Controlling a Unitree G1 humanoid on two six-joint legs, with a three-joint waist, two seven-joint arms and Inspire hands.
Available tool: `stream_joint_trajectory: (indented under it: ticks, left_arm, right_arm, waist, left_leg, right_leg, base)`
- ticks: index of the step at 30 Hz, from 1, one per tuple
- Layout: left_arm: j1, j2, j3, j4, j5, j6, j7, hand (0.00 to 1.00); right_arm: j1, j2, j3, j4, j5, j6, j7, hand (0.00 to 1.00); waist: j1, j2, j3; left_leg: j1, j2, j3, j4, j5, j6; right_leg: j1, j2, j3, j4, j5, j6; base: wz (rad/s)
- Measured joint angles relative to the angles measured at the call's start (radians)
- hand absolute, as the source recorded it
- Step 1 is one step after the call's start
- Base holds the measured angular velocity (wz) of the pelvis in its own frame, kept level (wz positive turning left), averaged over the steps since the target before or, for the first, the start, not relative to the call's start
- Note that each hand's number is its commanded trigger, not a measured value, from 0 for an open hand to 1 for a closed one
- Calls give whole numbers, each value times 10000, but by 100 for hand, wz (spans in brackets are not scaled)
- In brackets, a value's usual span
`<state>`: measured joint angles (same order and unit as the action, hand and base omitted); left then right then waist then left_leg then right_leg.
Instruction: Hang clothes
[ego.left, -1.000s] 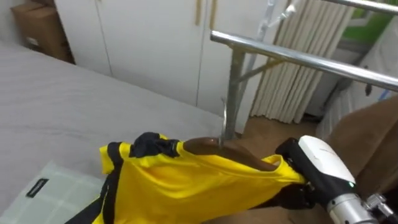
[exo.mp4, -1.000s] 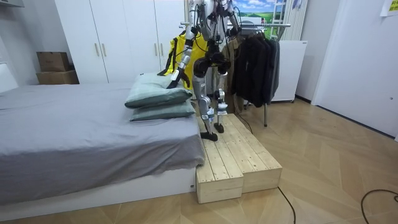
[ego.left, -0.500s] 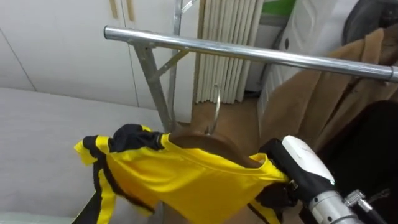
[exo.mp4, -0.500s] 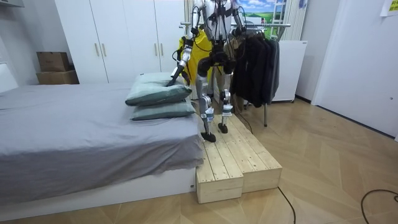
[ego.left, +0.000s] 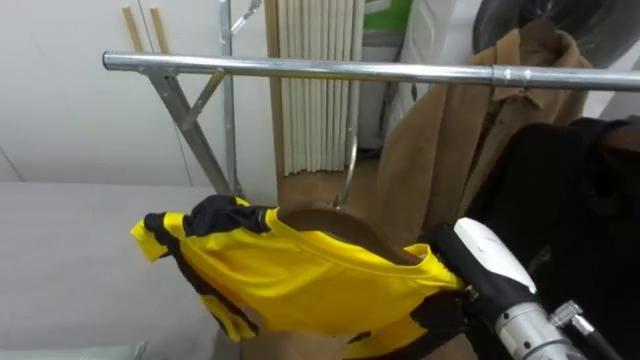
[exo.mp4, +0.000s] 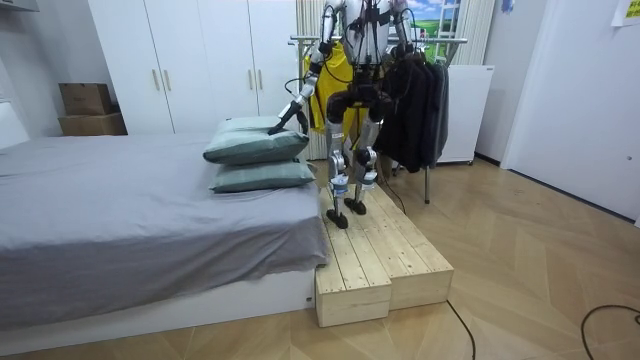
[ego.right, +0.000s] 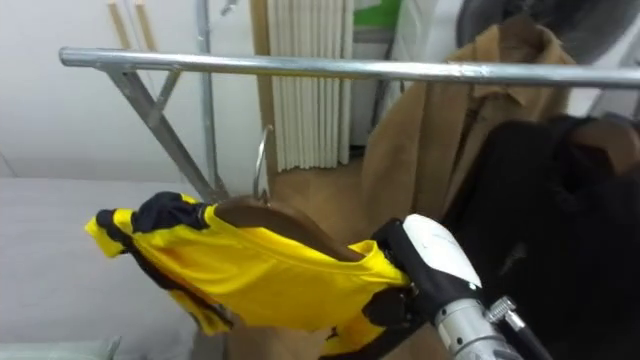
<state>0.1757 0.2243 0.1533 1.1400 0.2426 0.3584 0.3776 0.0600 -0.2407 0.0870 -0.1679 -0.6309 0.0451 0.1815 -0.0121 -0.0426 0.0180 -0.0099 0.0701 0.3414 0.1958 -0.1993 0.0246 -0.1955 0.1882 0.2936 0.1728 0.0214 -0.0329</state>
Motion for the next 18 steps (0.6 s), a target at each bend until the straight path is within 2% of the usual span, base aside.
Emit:
stream_joint_trajectory:
  ticks: [1, 2, 3, 4, 5, 6, 8, 9, 12, 16, 18]
  left_arm:
    - [-9, -36, -1, -1, 2, -2, 44, 0]
    - [-3, -91, -21, -1, 2, -7, 110, 0]
    - [3, -75, -22, -3, 2, -9, 127, 0]
    - [0, -51, -22, -13, 1, -19, 132, 0]
    - [3, -132, -8, -16, 1, -23, 134, 0]
    - [14, -176, 52, -15, 3, -22, 123, 0]
    - [15, -116, 426, -15, 5, -22, 125, 0]
    - [17, -105, 541, -15, 5, -23, 126, 0]
    - [40, -105, 588, -15, 5, -75, 126, 0]
    - [154, -121, 587, -1, 4, -166, 120, 0]
    - [238, -120, 581, 216, 4, -418, 120, 0]
  right_arm:
    - [2, 6, -5, 4, -11, 10, -32, 100]
    - [77, -52, -22, 5, -23, 15, -86, 100]
    - [132, -88, -34, 41, -38, 14, -188, 100]
    - [84, -87, -27, 41, -37, 8, -210, 100]
    - [-50, -120, -4, 32, -30, 9, -248, 100]
    - [-112, -128, -10, -27, 10, 11, -286, 100]
    - [-58, -124, -74, -31, 58, 16, -331, 100]
    - [-50, -146, -207, -34, 35, 25, -331, 100]
    - [-56, -236, -447, -52, 4, 29, -331, 100]
    - [-119, -441, -526, -112, -24, 25, -329, 100]
    - [-161, -449, -684, -119, -41, 32, -329, 100]
  waist:
    - [110, 78, 2]
    - [116, 73, -20]
    - [100, -89, -156]
    - [123, -197, -183]
    - [199, -215, -137]
    - [236, -19, -166]
    - [151, -13, -173]
    - [153, -24, -171]
    - [182, -23, -170]
    - [218, -48, -161]
    - [247, -57, -146]
  left_leg:
    - [51, 241, 520, 20, 55, -234]
    - [257, 316, 1031, 28, 35, -312]
    - [457, 215, 1317, 201, -2, -473]
    - [458, 131, 1322, 378, -34, -481]
    - [431, 20, 1190, 519, -63, -495]
    - [354, 22, 596, 489, -57, -496]
    - [336, -10, -51, 361, -43, -513]
    - [343, -10, -150, 329, -27, -535]
    - [333, -35, -146, 172, -10, -542]
    - [408, -88, -128, 55, -11, -539]
    - [504, -107, -124, -32, -13, -534]
  right_leg:
    - [-188, -159, -687, 517, -339, -179]
    - [-350, -941, -2456, 2145, -1057, -211]
    - [-254, -1561, -2865, 2806, -1933, -16]
    - [-217, -1585, -2669, 2776, -2167, -42]
    - [-97, -1461, -2397, 2577, -2228, -219]
    - [141, -1222, -2219, 2003, -1908, -363]
    - [501, -1003, -2108, 1276, -1505, -547]
    - [601, -956, -2085, 1044, -1356, -599]
    - [608, -946, -2098, 853, -1171, -651]
    - [611, -964, -2104, 847, -1155, -659]
    - [692, -968, -2079, 800, -1166, -642]
  base:
    - [-25]
    - [6]
    - [20]
    - [8]
    - [-24]
    - [-31]
    - [-19]
    - [-8]
    - [0]
    - [0]
    - [-2]
